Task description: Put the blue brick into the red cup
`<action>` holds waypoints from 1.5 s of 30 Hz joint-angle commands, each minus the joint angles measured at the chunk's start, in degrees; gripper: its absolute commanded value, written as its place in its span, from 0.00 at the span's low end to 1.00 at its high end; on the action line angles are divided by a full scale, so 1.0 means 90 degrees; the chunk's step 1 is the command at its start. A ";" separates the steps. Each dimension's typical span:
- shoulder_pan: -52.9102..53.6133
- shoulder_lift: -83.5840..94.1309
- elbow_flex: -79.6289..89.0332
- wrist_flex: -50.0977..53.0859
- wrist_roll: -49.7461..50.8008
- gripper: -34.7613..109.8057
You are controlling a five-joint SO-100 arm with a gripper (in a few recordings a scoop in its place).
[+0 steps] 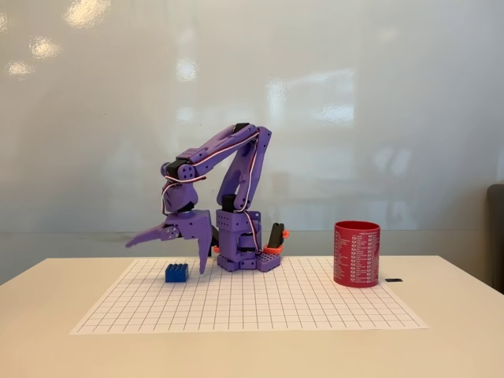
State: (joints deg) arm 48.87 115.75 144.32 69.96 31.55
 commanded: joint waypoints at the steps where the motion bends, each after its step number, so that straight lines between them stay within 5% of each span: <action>1: 0.0225 0.0127 -0.0234 -0.0137 0.0137 0.26; 16: 0.0225 0.0332 -0.0361 -0.0420 -0.0020 0.24; 23: 0.0098 0.0791 -0.0850 -0.1758 0.0059 0.24; 30: 0.0010 0.1514 -0.1865 -0.1465 -0.0244 0.24; 45: -0.3564 0.2754 -0.2529 -0.0957 -0.0195 0.24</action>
State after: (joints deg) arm 23.55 136.14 129.11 58.27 28.48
